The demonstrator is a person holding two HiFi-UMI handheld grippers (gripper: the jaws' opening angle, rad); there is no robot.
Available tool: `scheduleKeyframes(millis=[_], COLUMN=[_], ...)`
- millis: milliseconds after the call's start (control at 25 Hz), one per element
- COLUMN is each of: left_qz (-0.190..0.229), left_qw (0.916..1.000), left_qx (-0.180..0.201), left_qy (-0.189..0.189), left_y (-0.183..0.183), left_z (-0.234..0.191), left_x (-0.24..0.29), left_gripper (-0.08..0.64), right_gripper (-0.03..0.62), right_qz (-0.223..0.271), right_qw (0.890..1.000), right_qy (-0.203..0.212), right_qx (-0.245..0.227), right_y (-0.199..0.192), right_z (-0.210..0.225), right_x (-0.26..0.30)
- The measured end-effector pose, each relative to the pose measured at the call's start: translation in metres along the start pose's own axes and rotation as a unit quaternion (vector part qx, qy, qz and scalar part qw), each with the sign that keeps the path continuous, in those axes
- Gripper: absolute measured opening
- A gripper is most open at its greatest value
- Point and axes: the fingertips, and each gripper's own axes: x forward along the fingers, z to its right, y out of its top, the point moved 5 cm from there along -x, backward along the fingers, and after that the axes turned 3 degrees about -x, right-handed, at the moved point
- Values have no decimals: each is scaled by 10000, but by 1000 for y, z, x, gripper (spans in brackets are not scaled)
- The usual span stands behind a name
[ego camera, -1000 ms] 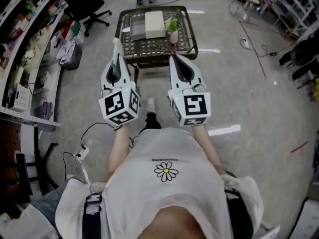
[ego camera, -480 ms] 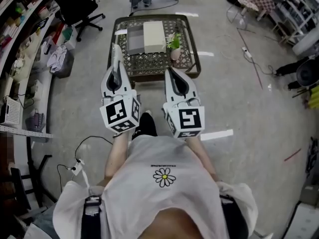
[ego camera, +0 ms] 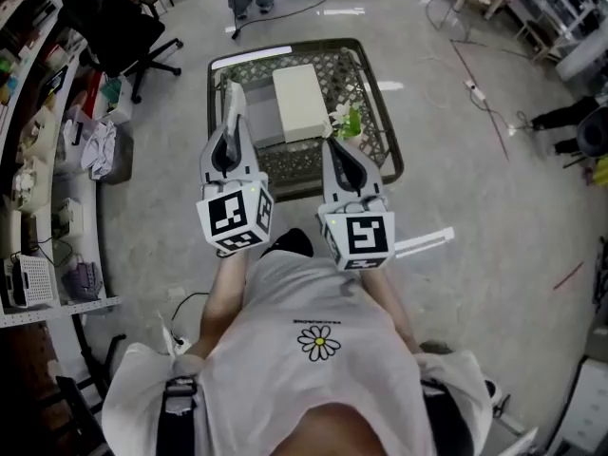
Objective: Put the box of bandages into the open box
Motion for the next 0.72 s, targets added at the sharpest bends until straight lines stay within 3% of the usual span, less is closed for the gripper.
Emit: scheduleKeyframes(millis=[160,360,560,720], left_qz=[-74,60,-91,-299], left_qw=[9999,9999,9998,9986], left_qx=[-109,102,160,304], left_qy=[4,-57,-78,299], left_y=[5,18,11,-1], left_z=[-25,-24,-23,-25], left_x=[52,88,103,114], left_gripper=[38,38,38,38], right_gripper=[31,31,31,31], right_qz=[-142,-209,-487,-396], right_qw=[9995,9987,9960,9965], right_qy=[-255,-376,-231,-42], right_qx=[92,271,706,734], right_y=[3,10,12,23], right_z=[11,30,40,55], right_x=[44,77,102,120])
